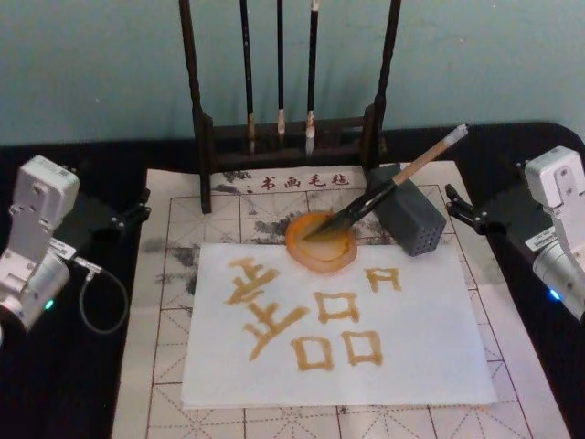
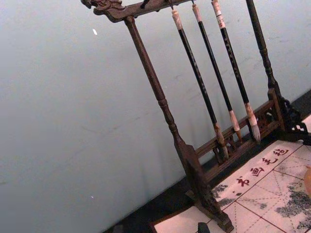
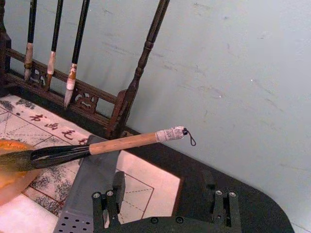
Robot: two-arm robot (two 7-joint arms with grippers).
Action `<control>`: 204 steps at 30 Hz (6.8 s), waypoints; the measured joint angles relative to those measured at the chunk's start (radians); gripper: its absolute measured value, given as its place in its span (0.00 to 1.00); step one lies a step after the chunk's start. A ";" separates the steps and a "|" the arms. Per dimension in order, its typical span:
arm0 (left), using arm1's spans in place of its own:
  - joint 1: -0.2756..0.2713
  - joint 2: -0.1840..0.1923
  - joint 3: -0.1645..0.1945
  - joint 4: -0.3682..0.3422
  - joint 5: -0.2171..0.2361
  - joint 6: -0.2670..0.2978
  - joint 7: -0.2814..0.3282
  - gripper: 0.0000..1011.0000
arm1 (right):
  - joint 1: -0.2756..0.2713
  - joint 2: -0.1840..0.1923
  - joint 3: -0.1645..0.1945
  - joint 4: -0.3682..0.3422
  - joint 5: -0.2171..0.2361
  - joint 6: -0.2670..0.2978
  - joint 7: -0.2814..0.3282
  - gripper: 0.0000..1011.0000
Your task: Pick up the brush from the inkstone, write on the paper, then place the brush back to its original position.
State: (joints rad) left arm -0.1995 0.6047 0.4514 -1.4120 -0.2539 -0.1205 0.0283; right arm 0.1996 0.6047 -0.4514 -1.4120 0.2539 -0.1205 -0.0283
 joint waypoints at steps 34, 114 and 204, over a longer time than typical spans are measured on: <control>0.000 0.000 0.000 0.000 0.000 0.000 0.000 0.99 | -0.082 -0.078 0.173 -0.091 0.357 0.198 0.194 0.99; 0.000 0.000 0.000 0.000 0.000 0.000 0.000 0.99 | 0.170 -0.319 0.204 0.167 0.876 0.471 0.064 0.99; 0.000 0.000 0.000 0.000 0.000 0.000 0.000 0.99 | 0.080 -0.154 0.058 0.019 0.571 0.066 0.388 0.20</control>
State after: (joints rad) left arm -0.1995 0.6047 0.4514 -1.4120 -0.2539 -0.1205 0.0283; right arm 0.2800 0.4510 -0.3937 -1.3927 0.8246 -0.0542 0.3595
